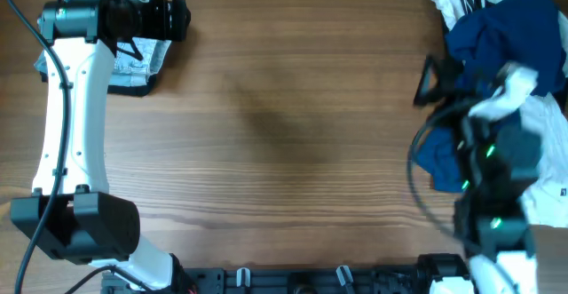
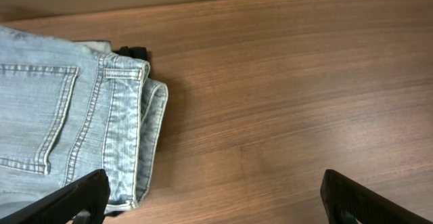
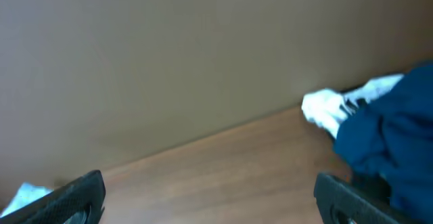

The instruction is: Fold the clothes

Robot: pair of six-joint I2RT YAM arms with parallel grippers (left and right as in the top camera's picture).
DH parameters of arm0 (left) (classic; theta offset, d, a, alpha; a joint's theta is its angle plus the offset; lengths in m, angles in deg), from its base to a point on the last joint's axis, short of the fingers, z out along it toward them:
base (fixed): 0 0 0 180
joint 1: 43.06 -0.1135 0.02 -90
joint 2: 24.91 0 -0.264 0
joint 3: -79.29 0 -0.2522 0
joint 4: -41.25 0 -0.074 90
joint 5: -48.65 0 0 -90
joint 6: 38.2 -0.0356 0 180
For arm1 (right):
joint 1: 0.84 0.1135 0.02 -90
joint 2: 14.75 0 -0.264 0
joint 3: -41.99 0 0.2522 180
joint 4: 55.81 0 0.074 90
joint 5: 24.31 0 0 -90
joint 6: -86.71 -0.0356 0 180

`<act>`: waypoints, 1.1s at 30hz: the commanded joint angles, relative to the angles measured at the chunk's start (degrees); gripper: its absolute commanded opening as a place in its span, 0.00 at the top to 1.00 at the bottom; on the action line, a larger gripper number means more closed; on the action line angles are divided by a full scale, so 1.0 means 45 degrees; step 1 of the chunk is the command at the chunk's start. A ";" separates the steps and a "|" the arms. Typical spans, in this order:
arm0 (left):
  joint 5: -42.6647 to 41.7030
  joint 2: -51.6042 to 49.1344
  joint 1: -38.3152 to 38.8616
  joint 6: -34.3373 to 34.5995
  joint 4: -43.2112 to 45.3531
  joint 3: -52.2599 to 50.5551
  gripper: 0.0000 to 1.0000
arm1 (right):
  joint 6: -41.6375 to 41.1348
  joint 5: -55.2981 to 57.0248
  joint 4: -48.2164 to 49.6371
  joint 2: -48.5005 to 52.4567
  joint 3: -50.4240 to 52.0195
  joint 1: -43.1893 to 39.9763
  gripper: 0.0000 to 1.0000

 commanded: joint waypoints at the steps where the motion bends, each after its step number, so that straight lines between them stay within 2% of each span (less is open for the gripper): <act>1: -0.0107 -0.0049 -0.0019 0.0121 -0.0005 0.0029 0.00 | -0.0063 0.1103 0.0355 -0.2535 0.2361 0.0651 0.00; 7: -0.0107 -0.0049 -0.0019 0.0121 -0.0005 0.0029 0.00 | -0.0554 0.0753 0.0355 -0.6887 0.5906 0.0719 0.00; 10: -0.0107 -0.0049 -0.0019 0.0121 -0.0005 0.0029 0.00 | -0.0544 0.0724 0.0355 -0.8160 0.6883 0.0724 0.00; 13: -0.0107 -0.0049 -0.0019 0.0121 -0.0010 0.0029 0.00 | -0.0491 0.0461 0.0102 -0.8738 0.7378 0.0729 0.00; 16: -0.0107 -0.0049 -0.0019 0.0121 -0.0005 0.0029 0.00 | 0.0753 -0.0486 -0.0282 -0.8908 0.7359 0.0729 0.00; 33: -0.0107 -0.0049 -0.0019 0.0121 -0.0005 0.0029 0.00 | 0.0481 -0.0588 -0.0272 -0.8767 0.7359 0.0729 0.00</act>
